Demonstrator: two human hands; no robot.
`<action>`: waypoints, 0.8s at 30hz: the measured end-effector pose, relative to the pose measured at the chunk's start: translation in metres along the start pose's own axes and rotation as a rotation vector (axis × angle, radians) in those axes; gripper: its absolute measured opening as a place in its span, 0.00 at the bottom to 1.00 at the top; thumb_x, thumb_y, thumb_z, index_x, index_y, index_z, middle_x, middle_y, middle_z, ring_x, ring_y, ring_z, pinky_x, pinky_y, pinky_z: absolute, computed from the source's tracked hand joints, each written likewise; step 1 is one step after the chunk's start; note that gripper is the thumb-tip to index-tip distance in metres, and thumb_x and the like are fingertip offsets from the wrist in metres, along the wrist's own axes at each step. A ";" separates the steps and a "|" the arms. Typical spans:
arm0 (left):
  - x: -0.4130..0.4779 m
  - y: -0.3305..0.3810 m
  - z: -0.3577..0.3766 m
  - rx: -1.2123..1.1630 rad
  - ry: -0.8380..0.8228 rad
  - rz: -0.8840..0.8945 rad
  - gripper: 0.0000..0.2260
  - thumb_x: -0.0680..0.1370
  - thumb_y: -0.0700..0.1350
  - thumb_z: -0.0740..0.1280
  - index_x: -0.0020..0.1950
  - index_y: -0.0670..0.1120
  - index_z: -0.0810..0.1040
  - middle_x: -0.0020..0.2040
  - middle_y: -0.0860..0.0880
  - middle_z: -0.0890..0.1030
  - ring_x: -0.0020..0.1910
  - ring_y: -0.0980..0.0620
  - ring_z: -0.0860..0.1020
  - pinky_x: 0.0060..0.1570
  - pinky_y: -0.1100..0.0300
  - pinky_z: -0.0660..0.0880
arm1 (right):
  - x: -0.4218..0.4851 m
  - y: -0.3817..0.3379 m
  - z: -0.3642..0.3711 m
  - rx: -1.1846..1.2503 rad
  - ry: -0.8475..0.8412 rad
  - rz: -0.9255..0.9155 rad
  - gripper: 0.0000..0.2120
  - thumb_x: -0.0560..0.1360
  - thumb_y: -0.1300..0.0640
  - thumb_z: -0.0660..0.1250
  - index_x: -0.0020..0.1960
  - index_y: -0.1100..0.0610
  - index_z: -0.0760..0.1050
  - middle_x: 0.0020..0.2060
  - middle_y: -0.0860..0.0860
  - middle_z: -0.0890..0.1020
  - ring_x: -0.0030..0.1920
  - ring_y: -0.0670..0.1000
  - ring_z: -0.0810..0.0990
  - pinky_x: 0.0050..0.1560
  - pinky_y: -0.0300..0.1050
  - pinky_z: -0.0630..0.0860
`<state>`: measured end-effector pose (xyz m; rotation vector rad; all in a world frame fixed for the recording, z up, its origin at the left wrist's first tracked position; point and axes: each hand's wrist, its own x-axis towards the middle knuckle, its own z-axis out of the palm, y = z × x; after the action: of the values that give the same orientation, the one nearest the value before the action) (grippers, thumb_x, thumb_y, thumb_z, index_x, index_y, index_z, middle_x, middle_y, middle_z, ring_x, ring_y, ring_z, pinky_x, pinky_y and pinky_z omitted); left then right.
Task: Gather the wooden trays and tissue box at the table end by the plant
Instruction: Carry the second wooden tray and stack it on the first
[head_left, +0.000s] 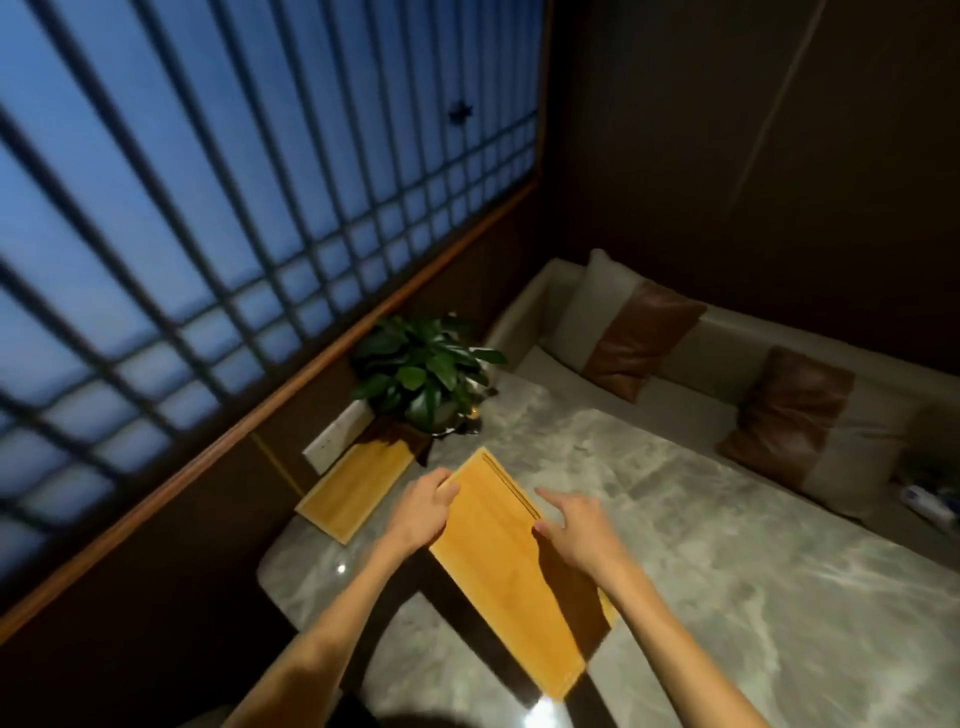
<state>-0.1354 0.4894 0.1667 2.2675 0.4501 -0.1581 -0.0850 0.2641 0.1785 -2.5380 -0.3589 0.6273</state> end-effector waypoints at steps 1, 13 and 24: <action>0.006 -0.005 -0.012 0.019 -0.066 0.036 0.12 0.81 0.50 0.59 0.59 0.47 0.77 0.57 0.47 0.81 0.56 0.47 0.78 0.59 0.46 0.74 | 0.007 -0.008 0.004 0.018 -0.113 0.023 0.23 0.78 0.51 0.67 0.72 0.45 0.70 0.69 0.50 0.76 0.69 0.53 0.74 0.67 0.49 0.70; -0.036 -0.058 -0.034 -0.259 0.123 -0.330 0.30 0.77 0.58 0.64 0.75 0.47 0.62 0.70 0.44 0.74 0.68 0.44 0.73 0.68 0.47 0.71 | 0.021 -0.024 0.058 0.653 -0.091 0.259 0.09 0.77 0.65 0.66 0.55 0.62 0.81 0.36 0.61 0.84 0.32 0.55 0.81 0.37 0.54 0.84; -0.038 -0.143 -0.020 -0.799 0.279 -0.617 0.17 0.76 0.48 0.70 0.55 0.35 0.75 0.43 0.41 0.82 0.43 0.40 0.85 0.34 0.53 0.83 | 0.067 -0.055 0.126 1.157 -0.030 0.540 0.05 0.78 0.67 0.66 0.50 0.62 0.80 0.42 0.60 0.86 0.38 0.55 0.86 0.30 0.43 0.83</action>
<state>-0.2244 0.5820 0.0908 1.3181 1.1268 0.0349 -0.0974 0.3856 0.0859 -1.4661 0.5692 0.7553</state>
